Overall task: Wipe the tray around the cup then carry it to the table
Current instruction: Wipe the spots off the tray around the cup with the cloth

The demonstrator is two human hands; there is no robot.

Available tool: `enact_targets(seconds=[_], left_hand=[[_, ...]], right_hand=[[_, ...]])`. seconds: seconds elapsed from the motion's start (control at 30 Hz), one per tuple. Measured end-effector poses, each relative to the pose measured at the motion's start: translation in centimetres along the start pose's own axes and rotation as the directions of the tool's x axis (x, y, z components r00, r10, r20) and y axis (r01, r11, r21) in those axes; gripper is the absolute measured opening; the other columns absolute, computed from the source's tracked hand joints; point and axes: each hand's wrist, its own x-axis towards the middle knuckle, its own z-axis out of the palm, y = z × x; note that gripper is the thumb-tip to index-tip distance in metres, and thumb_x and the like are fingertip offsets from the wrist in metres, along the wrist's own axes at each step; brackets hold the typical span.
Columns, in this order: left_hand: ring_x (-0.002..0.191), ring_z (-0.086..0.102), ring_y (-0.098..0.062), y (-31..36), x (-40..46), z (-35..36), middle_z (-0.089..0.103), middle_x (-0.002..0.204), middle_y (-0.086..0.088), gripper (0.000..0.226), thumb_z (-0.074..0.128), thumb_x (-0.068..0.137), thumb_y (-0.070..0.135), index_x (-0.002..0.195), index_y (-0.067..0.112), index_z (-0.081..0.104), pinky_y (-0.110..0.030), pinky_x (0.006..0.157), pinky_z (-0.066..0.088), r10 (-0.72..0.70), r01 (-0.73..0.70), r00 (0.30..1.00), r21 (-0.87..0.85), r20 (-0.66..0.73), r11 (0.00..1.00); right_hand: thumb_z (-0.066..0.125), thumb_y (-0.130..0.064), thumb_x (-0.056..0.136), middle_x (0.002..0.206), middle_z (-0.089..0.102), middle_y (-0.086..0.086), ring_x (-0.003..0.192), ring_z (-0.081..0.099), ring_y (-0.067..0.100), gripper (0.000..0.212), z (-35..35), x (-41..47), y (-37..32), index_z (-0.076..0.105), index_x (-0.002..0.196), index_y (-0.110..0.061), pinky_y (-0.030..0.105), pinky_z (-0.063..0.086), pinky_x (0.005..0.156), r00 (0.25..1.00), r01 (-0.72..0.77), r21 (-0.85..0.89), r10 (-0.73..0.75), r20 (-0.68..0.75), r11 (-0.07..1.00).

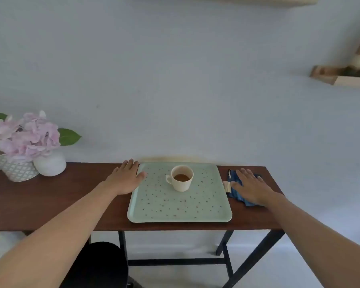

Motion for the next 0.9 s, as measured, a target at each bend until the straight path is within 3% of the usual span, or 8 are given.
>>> enact_targets(seconds=[0.23,0.57,0.73,0.9], left_hand=[[0.160,-0.015,-0.019,-4.7,3.6,4.7,-0.014,0.174,-0.002,0.082,0.013,0.104,0.067,0.167,0.017,-0.003,-0.049,0.130,0.001,-0.021,0.023,0.999,-0.072,0.024,0.997],[0.157,-0.022,-0.011,-5.7,4.7,9.6,-0.015,0.173,0.004,0.081,0.007,0.102,0.068,0.166,0.019,-0.004,-0.044,0.128,-0.012,-0.025,0.011,0.993,-0.126,-0.112,0.992],[0.157,-0.023,-0.010,-5.7,4.7,10.2,-0.015,0.173,0.003,0.080,0.007,0.103,0.065,0.166,0.018,-0.003,-0.042,0.129,-0.013,-0.038,0.024,0.988,-0.089,-0.152,0.996],[0.157,-0.021,-0.010,-5.9,4.8,10.6,-0.011,0.174,0.003,0.083,0.002,0.101,0.068,0.166,0.017,0.000,-0.043,0.130,-0.010,-0.031,0.018,0.980,-0.068,-0.195,0.998]], right_hand=[[0.022,-0.060,0.109,0.175,-0.013,0.003,0.160,-0.016,0.022,0.076,5.7,2.0,2.2,-0.002,0.168,-0.018,0.055,-0.001,0.129,0.986,-0.161,-0.053,0.162,0.034,0.986],[0.018,-0.084,0.094,0.175,-0.013,0.000,0.160,-0.016,0.018,0.101,9.5,2.8,2.6,-0.005,0.167,-0.018,0.050,-0.008,0.127,0.942,-0.304,0.053,0.308,-0.130,0.951],[0.022,-0.072,0.102,0.176,-0.004,0.000,0.160,-0.012,0.017,0.086,10.0,2.9,2.5,0.003,0.168,-0.021,0.046,-0.012,0.126,0.933,-0.307,0.070,0.314,-0.178,0.949],[0.037,-0.046,0.111,0.175,0.016,0.000,0.162,0.001,0.020,0.062,9.8,2.7,1.8,0.022,0.166,-0.023,0.048,0.000,0.131,0.903,-0.306,0.184,0.346,-0.255,0.934]])
